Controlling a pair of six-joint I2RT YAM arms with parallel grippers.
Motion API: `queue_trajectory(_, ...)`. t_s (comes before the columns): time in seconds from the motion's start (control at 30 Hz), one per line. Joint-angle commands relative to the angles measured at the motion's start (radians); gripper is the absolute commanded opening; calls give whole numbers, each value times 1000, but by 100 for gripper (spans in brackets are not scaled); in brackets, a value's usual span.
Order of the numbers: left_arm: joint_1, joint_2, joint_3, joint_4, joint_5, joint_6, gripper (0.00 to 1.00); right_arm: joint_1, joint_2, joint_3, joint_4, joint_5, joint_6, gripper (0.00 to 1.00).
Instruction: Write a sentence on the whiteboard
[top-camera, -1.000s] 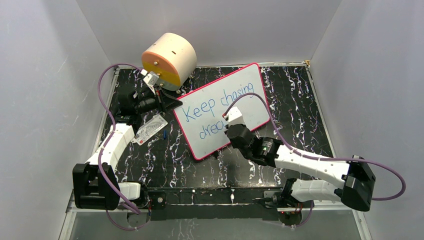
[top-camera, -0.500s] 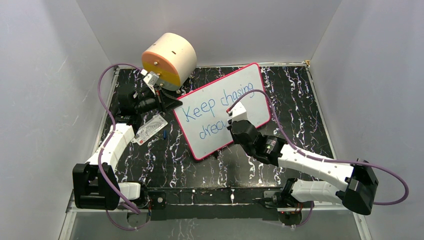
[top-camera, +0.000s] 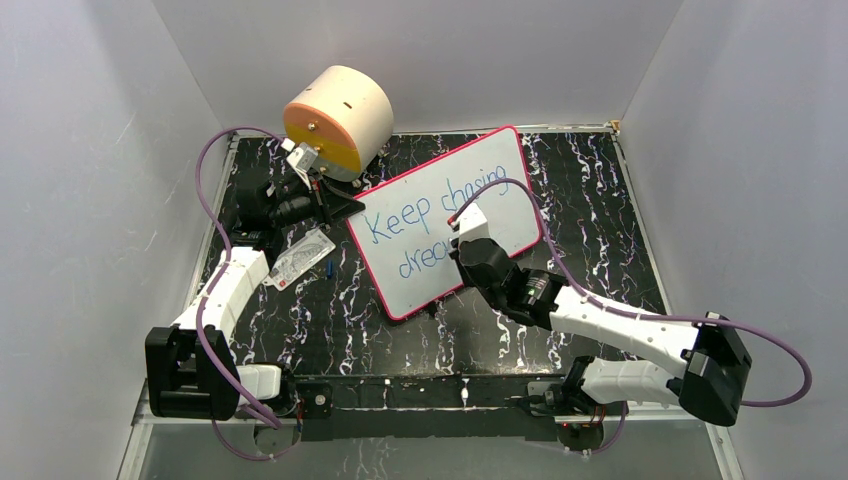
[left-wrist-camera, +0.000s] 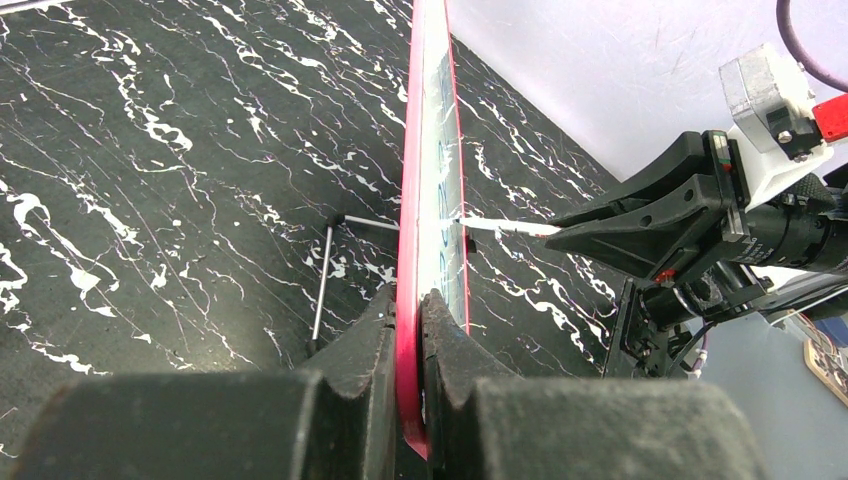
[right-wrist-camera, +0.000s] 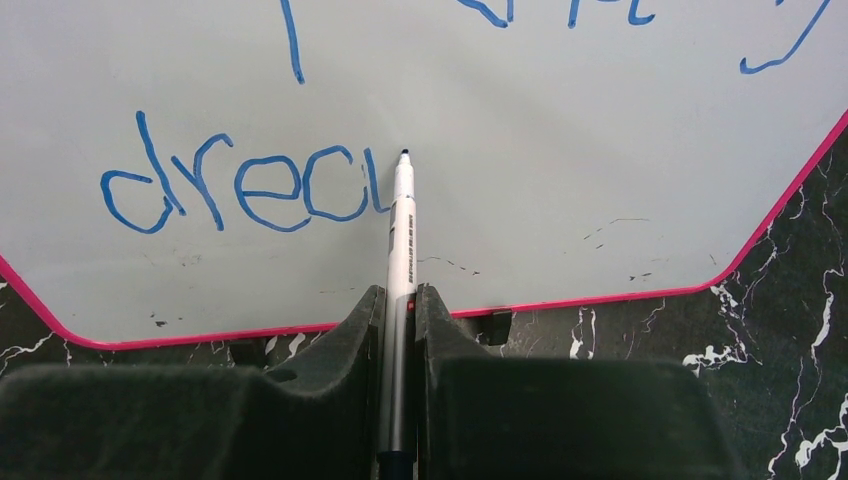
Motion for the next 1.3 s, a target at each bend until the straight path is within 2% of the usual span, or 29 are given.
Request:
queue_trajectory(0.0, -29, 25, -16, -76, -12, 100, 0, -18, 13, 26, 62, -2, -10, 0)
queue_trajectory(0.63, -29, 30, -17, -74, -11, 98, 0, -31, 9, -22, -70, -51, 70, 0)
queue_trajectory(1.27, -29, 28, -18, -76, -15, 100, 0, -31, -15, -23, -113, -79, 81, 0)
